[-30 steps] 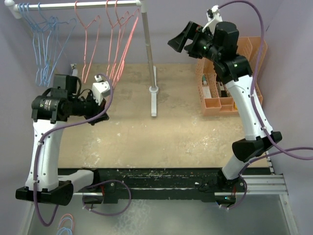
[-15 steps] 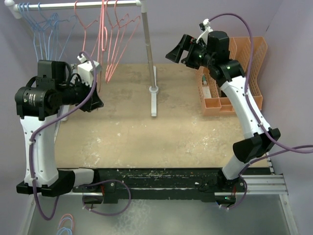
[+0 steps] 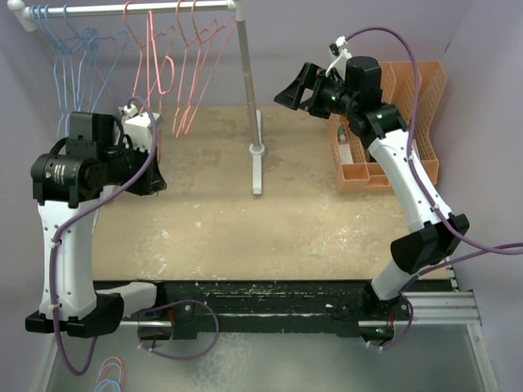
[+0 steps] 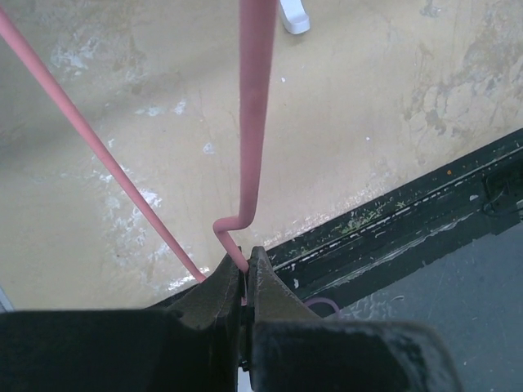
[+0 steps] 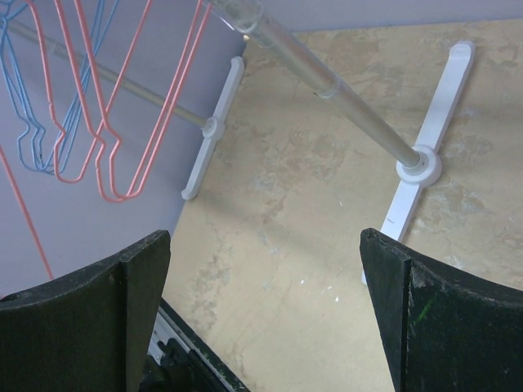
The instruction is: Organize the hangers
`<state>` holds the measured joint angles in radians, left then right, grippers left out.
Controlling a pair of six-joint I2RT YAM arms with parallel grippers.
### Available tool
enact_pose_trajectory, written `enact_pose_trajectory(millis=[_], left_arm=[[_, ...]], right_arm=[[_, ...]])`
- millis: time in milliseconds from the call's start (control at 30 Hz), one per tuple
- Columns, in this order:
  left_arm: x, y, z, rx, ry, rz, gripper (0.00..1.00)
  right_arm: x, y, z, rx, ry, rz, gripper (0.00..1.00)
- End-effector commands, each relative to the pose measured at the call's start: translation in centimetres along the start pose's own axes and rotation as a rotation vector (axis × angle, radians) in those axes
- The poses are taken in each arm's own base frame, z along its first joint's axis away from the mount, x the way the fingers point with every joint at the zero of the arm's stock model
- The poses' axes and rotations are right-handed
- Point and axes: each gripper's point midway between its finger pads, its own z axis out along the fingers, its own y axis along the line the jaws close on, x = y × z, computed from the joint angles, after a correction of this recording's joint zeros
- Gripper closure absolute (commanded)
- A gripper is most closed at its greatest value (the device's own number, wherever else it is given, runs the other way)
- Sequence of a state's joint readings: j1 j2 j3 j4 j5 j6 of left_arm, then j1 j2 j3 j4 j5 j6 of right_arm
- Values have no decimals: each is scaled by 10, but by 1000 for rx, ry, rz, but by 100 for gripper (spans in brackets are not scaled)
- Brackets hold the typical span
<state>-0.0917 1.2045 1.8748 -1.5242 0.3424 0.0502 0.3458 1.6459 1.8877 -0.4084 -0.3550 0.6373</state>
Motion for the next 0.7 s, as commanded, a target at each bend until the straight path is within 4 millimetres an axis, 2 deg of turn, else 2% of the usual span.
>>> enact_pose_trajectory(millis=[0, 200, 300, 433, 567, 667], left_arm=[[-18, 7, 20, 1, 0, -53, 100], [-29, -4, 34, 102, 66, -102, 100], [-41, 2, 39, 103, 68, -101, 100], [-67, 7, 42, 117, 29, -83, 100], [-90, 22, 50, 92, -5, -94, 100], [-99, 32, 61, 126, -2, -126, 100]], right_arm=[[-12, 17, -14, -60, -48, -25, 0], [-9, 12, -18, -48, -44, -24, 0], [-8, 9, -18, -43, -42, -22, 0], [-8, 11, -18, -52, -37, -15, 0], [-11, 19, -20, -80, -34, -4, 0], [-11, 20, -20, -83, -28, -2, 0]])
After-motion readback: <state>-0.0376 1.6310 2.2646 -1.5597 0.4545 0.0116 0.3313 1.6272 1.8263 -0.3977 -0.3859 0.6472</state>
